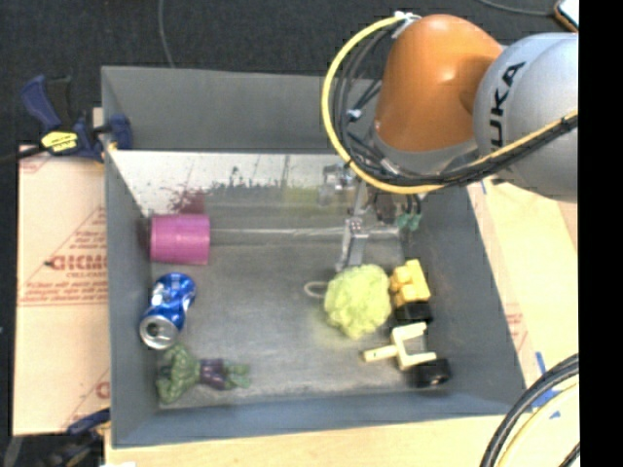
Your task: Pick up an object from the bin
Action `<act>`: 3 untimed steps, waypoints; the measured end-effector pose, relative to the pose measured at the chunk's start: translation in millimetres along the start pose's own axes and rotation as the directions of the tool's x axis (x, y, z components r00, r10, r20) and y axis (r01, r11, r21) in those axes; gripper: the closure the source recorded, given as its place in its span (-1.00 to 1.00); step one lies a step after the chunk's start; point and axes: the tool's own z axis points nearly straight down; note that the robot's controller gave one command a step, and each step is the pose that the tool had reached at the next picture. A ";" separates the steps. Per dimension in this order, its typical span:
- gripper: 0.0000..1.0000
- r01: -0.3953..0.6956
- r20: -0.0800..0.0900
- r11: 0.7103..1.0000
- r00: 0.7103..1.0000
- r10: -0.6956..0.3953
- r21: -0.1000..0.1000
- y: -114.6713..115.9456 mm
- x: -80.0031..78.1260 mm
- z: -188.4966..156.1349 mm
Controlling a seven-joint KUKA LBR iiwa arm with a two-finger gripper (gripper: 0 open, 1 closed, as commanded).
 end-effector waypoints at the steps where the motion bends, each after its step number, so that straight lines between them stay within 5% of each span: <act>1: -1.00 0.000 0.000 1.000 1.000 0.000 0.000 0.0 0.0 0.0; 2: -1.00 -0.071 -0.005 0.997 0.997 0.072 0.001 -35.9 17.0 84.6; 3: -1.00 -0.082 0.009 0.997 0.997 0.082 -0.004 5.9 17.3 97.2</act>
Offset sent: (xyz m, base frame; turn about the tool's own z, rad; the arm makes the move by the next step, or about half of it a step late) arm -0.0151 -0.0335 -0.0806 0.0690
